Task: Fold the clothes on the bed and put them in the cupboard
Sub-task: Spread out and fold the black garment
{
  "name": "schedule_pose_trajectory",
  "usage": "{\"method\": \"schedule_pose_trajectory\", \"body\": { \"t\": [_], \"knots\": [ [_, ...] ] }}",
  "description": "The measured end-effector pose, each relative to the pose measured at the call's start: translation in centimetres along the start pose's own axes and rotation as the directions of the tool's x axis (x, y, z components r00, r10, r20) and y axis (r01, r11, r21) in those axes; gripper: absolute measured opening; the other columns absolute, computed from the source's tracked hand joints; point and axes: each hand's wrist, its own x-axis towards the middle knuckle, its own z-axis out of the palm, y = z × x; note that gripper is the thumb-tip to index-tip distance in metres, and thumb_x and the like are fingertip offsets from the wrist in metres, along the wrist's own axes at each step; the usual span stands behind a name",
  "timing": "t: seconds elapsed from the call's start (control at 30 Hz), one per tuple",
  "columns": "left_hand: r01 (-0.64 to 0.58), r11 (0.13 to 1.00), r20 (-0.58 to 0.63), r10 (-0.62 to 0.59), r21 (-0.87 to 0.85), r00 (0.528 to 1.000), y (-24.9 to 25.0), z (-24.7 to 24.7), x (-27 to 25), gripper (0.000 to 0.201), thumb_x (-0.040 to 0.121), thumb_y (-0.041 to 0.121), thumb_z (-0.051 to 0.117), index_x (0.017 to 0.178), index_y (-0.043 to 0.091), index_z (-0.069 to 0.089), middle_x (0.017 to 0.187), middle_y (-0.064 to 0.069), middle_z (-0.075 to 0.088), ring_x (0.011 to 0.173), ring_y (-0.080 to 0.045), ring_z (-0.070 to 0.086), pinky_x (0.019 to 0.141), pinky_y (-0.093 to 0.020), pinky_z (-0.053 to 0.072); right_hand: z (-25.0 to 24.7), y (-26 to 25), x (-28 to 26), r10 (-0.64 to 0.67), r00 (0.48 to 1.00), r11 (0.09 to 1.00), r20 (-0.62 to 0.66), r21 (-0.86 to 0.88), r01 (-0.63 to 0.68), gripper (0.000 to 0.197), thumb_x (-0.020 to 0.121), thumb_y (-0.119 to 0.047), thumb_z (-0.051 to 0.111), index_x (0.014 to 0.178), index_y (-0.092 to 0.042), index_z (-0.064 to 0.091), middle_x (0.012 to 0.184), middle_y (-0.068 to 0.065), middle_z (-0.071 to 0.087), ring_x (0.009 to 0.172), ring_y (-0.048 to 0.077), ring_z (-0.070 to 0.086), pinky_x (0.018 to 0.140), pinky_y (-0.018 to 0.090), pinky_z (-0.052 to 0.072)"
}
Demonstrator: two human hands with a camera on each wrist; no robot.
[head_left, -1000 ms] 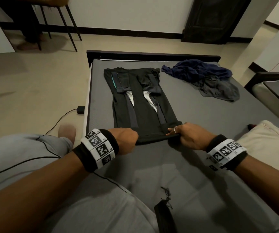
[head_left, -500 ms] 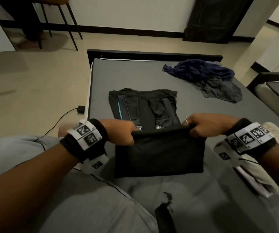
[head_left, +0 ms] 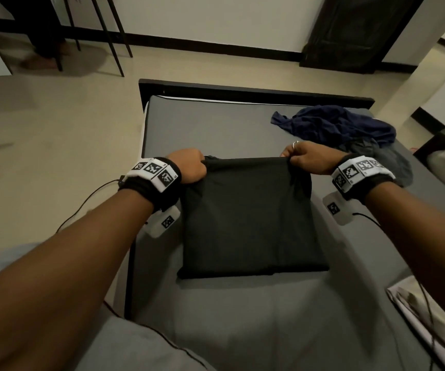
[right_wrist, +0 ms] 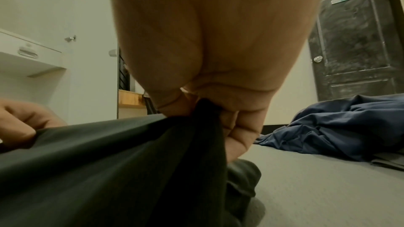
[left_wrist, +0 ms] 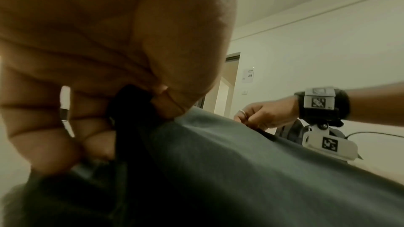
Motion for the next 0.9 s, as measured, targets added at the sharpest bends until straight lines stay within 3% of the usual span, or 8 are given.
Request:
{"method": "schedule_pose_trajectory", "body": {
  "t": [0.17,0.33,0.43,0.5,0.6,0.7,0.8,0.9],
  "knots": [
    [0.089,0.993,-0.182,-0.072,0.083,0.981,-1.4,1.8,2.6,0.025,0.094,0.025,0.048,0.116,0.018,0.057,0.112,-0.01,0.061,0.1,-0.032,0.058,0.09,-0.045,0.05,1.0,-0.1,4.0,0.033,0.996,0.982,-0.082,-0.18,-0.047,0.029,0.096,-0.006,0.05,0.112,-0.025,0.065,0.115,0.005,0.067,0.105,0.025,0.063,0.099,0.044,0.052],
    [0.025,0.949,-0.41,0.112,0.315,0.905,-0.2,3.3,1.8,0.058,0.087,0.029,0.061,0.141,0.022,0.042,0.141,-0.009,0.04,0.126,-0.032,0.04,0.101,-0.051,0.036,3.7,-1.3,3.4,-0.12,0.945,0.909,-0.305,-0.417,-0.019,0.054,0.093,-0.014,0.059,0.146,-0.022,0.047,0.146,0.01,0.045,0.13,0.034,0.046,0.107,0.046,0.041],
    [-0.21,0.947,-0.305,0.281,0.244,0.91,2.7,4.4,-1.2,0.073,0.089,0.047,0.059,0.151,0.025,0.029,0.157,-0.007,0.023,0.145,-0.03,0.02,0.115,-0.056,0.024,6.1,-3.4,-1.1,-0.264,0.917,0.907,-0.299,-0.4,0.131,0.057,0.093,-0.032,0.06,0.146,-0.021,0.045,0.147,0.009,0.043,0.127,0.031,0.049,0.105,0.048,0.046],
    [-0.314,0.931,-0.145,0.342,0.188,0.928,4.4,5.7,-3.4,0.089,0.086,0.059,0.06,0.156,0.027,0.015,0.162,-0.004,0.01,0.151,-0.029,0.005,0.119,-0.058,0.013,7.8,-3.8,-5.0,-0.227,0.922,0.93,-0.314,-0.352,0.109,0.066,0.091,-0.044,0.062,0.149,-0.023,0.039,0.145,0.008,0.043,0.121,0.027,0.053,0.098,0.042,0.05],
    [-0.335,0.923,0.094,0.322,0.188,0.942,5.0,7.6,-6.0,0.121,0.071,0.07,0.071,0.157,0.029,-0.004,0.165,-0.002,-0.009,0.151,-0.03,-0.01,0.12,-0.061,0.003,9.1,-2.3,-9.1,0.047,0.964,0.987,-0.263,-0.134,-0.085,0.074,0.089,-0.051,0.067,0.149,-0.022,0.035,0.14,0.007,0.048,0.113,0.022,0.057,0.09,0.032,0.049],
    [-0.355,0.901,0.196,0.312,0.248,0.93,4.5,9.3,-6.9,0.136,0.063,0.076,0.072,0.156,0.028,-0.014,0.164,-0.004,-0.02,0.149,-0.032,-0.019,0.118,-0.062,-0.005,9.8,-0.4,-11.0,0.304,0.948,0.952,-0.097,-0.014,-0.307,0.082,0.087,-0.058,0.066,0.149,-0.016,0.033,0.131,0.01,0.059,0.098,0.018,0.056,0.079,0.028,0.044],
    [-0.354,0.884,0.227,0.294,0.306,0.929,3.6,10.9,-6.7,0.141,0.058,0.088,0.064,0.156,0.027,-0.017,0.163,-0.004,-0.022,0.149,-0.032,-0.023,0.115,-0.061,-0.012,10.8,0.2,-12.1,0.327,0.943,0.945,-0.057,0.04,-0.325,0.086,0.086,-0.06,0.066,0.15,-0.016,0.031,0.126,0.011,0.06,0.094,0.018,0.056,0.071,0.025,0.043],
    [-0.337,0.882,0.228,0.272,0.329,0.935,2.9,11.3,-6.8,0.145,0.052,0.094,0.058,0.155,0.028,-0.018,0.163,-0.001,-0.023,0.148,-0.028,-0.025,0.114,-0.063,-0.015,11.6,0.5,-12.7,0.274,0.96,0.958,-0.051,0.1,-0.268,0.084,0.087,-0.045,0.073,0.153,-0.014,0.029,0.132,0.014,0.058,0.103,0.023,0.059,0.08,0.025,0.042]
  ]
}}
